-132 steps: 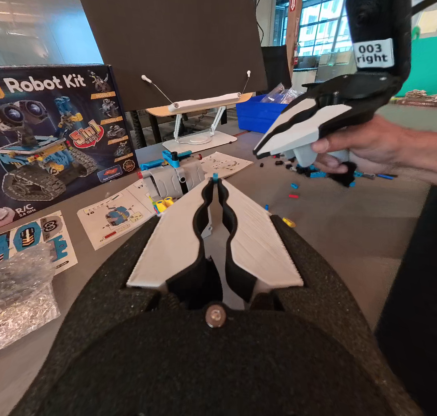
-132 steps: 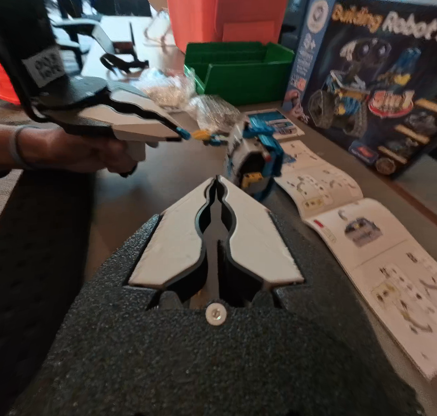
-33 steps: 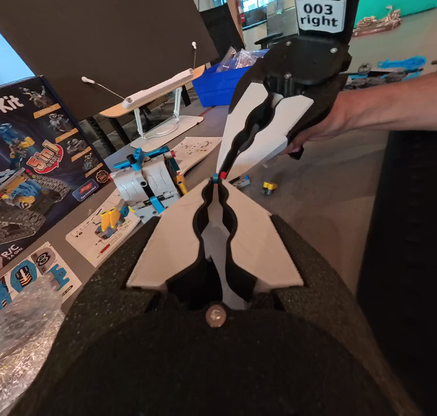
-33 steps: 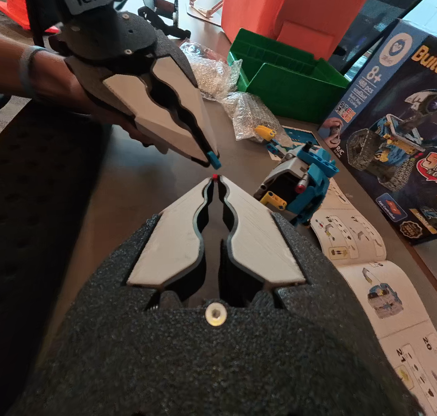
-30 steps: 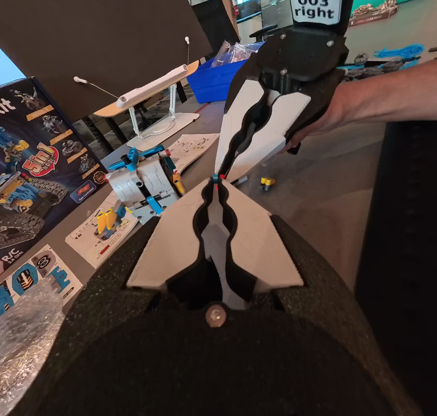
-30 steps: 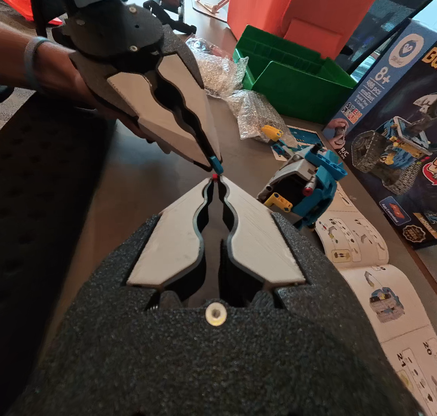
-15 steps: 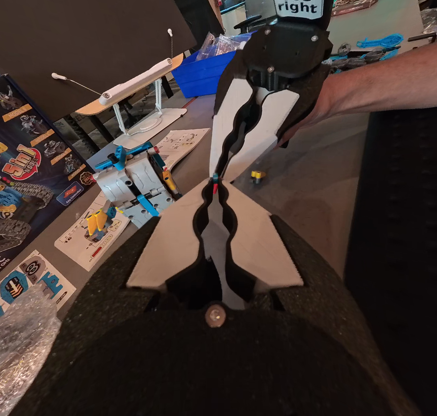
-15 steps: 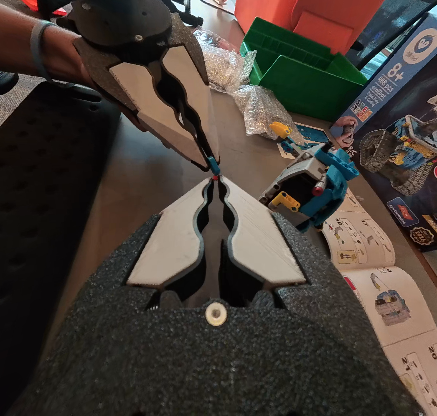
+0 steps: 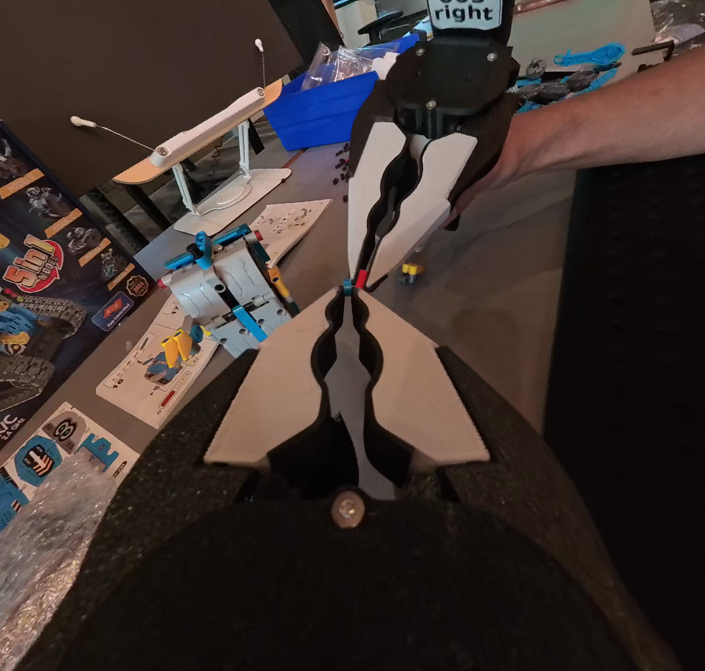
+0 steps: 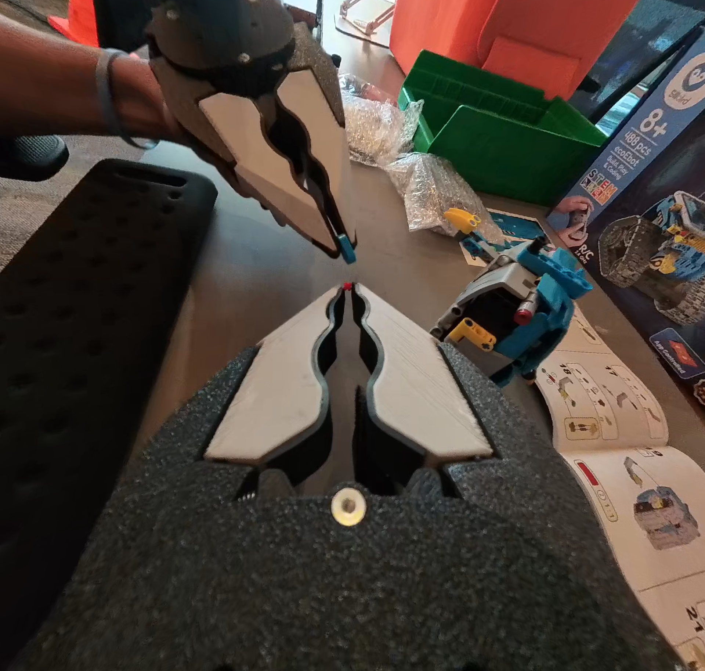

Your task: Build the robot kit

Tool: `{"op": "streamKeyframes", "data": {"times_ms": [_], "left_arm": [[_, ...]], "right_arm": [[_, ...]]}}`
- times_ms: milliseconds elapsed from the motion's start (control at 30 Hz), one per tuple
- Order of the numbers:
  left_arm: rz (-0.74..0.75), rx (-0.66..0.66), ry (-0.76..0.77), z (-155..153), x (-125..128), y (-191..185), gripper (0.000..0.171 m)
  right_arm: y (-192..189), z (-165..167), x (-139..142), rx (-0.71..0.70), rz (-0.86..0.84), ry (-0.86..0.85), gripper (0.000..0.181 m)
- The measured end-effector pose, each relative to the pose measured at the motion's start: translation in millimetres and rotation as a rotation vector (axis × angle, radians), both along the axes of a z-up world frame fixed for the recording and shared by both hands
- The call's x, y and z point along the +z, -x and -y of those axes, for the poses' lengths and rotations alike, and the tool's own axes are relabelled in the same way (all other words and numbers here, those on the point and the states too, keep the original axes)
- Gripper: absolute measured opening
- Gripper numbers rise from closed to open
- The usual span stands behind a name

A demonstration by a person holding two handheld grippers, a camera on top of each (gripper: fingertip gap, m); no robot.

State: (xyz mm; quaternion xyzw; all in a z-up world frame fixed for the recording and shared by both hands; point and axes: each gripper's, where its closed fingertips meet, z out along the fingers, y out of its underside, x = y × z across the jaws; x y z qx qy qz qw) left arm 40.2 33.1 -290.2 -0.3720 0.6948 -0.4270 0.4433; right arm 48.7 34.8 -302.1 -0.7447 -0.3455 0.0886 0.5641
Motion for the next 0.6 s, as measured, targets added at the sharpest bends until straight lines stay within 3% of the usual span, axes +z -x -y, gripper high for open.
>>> {"op": "streamKeyframes", "data": {"times_ms": [600], "left_arm": [[-0.047, -0.043, -0.037, 8.4, -10.0, 1.4, 0.003]], "right_arm": [[7.2, 0.3, -6.6, 0.018, 0.029, 0.018, 0.004]]}}
